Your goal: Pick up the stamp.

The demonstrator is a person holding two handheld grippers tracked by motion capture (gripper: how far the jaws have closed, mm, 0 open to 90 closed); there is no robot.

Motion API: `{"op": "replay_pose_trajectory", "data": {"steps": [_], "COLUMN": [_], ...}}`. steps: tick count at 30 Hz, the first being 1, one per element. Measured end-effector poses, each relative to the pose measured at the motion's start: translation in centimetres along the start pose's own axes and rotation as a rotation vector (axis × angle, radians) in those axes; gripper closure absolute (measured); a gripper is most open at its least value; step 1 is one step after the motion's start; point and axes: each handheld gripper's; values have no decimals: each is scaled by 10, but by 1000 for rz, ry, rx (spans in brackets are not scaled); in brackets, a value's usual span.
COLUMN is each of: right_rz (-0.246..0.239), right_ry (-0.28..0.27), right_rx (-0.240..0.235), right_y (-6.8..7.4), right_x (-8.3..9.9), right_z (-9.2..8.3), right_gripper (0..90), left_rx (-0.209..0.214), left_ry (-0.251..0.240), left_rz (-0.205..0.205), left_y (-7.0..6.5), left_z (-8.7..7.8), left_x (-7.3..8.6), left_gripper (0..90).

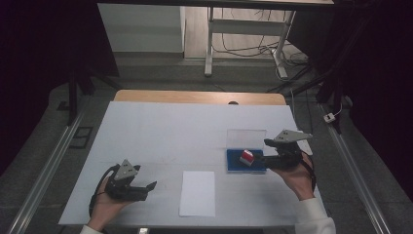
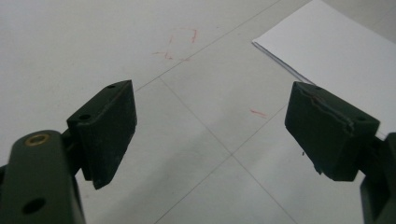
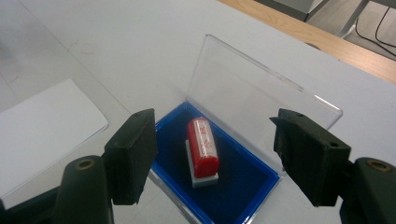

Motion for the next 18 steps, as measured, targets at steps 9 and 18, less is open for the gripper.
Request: {"op": "replay_pose_trajectory", "data": {"steps": [9,18], "right_rz": [-31,-56], "right_ry": [63,110], "right_rx": [-27,-61], "right_y": [1,3], "right_x": [-2,-5], "right_z": [14,24], "right_gripper": [305,325], "left_rx": [-7,-8], "left_ry": [8,13], "left_rz": [6,7], "left_y": [0,1], "left_z": [1,3], "left_x": [1,2], "left_gripper": [171,172]}}
Point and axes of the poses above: each handheld gripper's, and its own axes: z roughly forward along the jaws, x roughly out of its underside, y roughly to its left, and after that the axes turned 9 degrees about x, right-handed
